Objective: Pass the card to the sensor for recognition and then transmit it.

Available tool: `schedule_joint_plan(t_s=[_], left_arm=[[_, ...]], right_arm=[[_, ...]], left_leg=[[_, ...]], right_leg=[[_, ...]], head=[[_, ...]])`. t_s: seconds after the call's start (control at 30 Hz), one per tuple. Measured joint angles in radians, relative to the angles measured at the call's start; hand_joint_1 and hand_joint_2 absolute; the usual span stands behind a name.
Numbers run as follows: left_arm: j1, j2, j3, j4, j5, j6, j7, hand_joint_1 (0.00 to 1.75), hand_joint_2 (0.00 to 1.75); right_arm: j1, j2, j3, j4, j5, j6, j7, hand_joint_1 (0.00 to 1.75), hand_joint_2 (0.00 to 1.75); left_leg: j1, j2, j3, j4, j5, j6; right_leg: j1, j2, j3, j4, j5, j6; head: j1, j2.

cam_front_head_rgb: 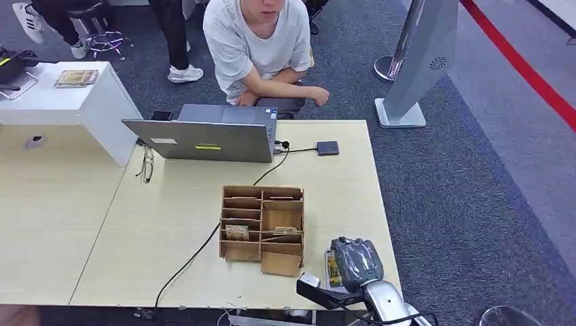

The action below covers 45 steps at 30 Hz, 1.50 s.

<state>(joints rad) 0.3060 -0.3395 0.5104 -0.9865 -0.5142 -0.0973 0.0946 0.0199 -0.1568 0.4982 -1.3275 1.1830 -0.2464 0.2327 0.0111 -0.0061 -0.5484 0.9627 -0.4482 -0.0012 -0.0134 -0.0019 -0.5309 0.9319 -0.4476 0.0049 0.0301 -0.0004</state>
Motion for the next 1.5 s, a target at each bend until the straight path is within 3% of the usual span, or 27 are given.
schedule_joint_plan(t_s=[1.5], left_arm=[[0.004, -0.002, 0.000, -0.013, 0.018, -0.008, 0.015, 0.00, 0.00]], right_arm=[[-0.003, 0.011, -0.014, 0.000, 0.002, 0.023, -0.006, 1.75, 1.75]], left_leg=[[0.000, 0.000, 0.000, 0.000, 0.000, 0.000]], right_leg=[[0.000, 0.000, 0.000, 0.000, 0.000, 0.000]], head=[[0.000, 0.000]])
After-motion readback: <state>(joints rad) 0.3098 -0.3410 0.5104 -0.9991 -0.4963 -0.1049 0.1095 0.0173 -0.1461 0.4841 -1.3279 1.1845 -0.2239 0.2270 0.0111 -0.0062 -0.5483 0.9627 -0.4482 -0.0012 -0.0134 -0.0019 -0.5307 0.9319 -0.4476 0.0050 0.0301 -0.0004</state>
